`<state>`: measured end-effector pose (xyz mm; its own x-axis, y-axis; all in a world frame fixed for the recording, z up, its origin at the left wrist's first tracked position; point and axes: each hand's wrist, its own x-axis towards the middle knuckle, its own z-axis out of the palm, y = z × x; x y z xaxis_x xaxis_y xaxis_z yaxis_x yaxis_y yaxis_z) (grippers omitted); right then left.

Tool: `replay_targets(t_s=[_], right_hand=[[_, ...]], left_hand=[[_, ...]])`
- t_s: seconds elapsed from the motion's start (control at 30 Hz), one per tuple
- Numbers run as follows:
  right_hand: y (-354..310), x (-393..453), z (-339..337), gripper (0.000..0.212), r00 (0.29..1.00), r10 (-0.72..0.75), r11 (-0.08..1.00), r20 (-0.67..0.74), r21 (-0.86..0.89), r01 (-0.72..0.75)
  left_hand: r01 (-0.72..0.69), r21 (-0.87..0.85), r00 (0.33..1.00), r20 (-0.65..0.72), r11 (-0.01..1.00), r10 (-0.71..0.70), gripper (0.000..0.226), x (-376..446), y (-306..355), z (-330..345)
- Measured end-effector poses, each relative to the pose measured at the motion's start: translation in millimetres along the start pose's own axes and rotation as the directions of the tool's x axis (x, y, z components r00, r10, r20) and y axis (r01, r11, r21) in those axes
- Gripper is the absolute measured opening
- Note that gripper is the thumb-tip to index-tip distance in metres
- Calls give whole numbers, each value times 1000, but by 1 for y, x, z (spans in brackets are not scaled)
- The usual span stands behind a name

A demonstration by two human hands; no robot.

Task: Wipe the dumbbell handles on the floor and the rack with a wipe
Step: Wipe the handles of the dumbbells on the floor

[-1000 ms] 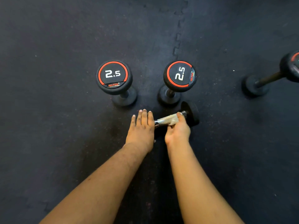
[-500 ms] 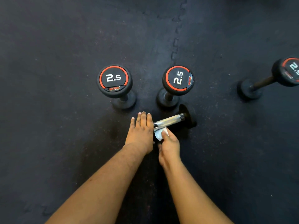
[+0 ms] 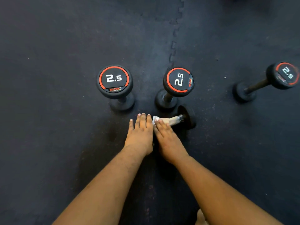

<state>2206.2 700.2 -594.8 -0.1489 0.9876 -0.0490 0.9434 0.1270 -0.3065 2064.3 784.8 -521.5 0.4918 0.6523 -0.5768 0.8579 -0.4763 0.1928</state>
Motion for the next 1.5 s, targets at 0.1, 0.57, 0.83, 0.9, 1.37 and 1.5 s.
replay_targets(t_s=[0.1,0.57,0.83,0.9,1.37,1.5], right_hand=[[15,-5,-11,78,953,291,955,-82,-41,-295],[-12,27,-17,59,987,159,976,3,153,-158],[-20,-22,-11,40,802,551,746,-233,568,-347],[-30,-11,-14,34,328,944,113,32,903,-413],[-13,61,-46,10,152,772,-629,617,706,326],[-48,59,-44,36,75,932,-345,354,932,-113]], left_hand=[[0,7,1000,-21,1000,0,115,-1,1,1],[-20,-25,998,-54,1000,18,120,6,-6,1],[-8,-80,988,-154,997,-4,127,9,-5,5],[-2,-87,983,-184,996,-14,128,11,-6,8],[-5,-68,966,-257,998,-13,120,5,0,19],[-2,-66,971,-238,998,-13,122,8,-2,15]])
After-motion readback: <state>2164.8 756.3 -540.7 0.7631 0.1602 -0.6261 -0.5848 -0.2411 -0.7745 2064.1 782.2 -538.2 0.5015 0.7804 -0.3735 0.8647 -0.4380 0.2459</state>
